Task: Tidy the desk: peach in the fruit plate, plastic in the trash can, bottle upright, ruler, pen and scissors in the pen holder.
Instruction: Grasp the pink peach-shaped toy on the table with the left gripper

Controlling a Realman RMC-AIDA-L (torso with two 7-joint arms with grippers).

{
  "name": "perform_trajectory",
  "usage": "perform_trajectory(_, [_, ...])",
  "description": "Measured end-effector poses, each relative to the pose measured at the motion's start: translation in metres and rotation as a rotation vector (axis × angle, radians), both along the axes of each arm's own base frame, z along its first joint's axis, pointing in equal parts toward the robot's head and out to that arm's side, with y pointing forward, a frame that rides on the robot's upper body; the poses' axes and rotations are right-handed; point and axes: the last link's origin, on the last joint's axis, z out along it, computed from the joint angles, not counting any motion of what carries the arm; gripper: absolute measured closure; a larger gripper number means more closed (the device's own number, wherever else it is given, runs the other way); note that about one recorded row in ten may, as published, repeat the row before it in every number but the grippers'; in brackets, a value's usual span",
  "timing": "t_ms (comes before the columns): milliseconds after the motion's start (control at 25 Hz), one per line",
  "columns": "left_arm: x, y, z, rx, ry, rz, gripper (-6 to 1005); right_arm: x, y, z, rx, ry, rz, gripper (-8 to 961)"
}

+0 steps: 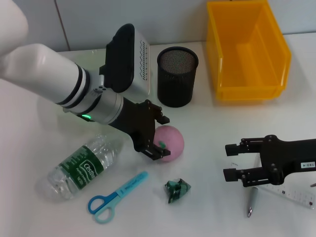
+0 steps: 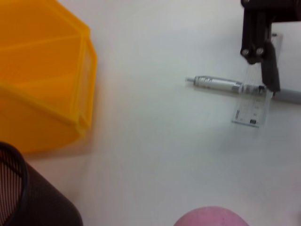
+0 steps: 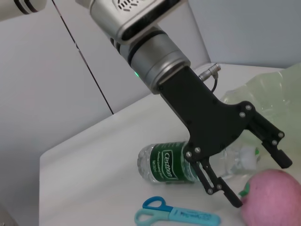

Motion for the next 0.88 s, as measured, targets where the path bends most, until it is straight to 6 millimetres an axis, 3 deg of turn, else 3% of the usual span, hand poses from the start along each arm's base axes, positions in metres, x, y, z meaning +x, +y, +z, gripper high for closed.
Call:
perform_trajectory(720, [-0.005,-0.004,-0.019,0.044,0.034,-0.023,201,0.001,-0.001,0.000,-0.003,0.000,-0.002,192])
perform_trajectory(880, [-0.005,-0.003,-0.019,0.049,0.027,-0.020,316,0.001,-0.002,0.000,-0.004,0.001,-0.003,192])
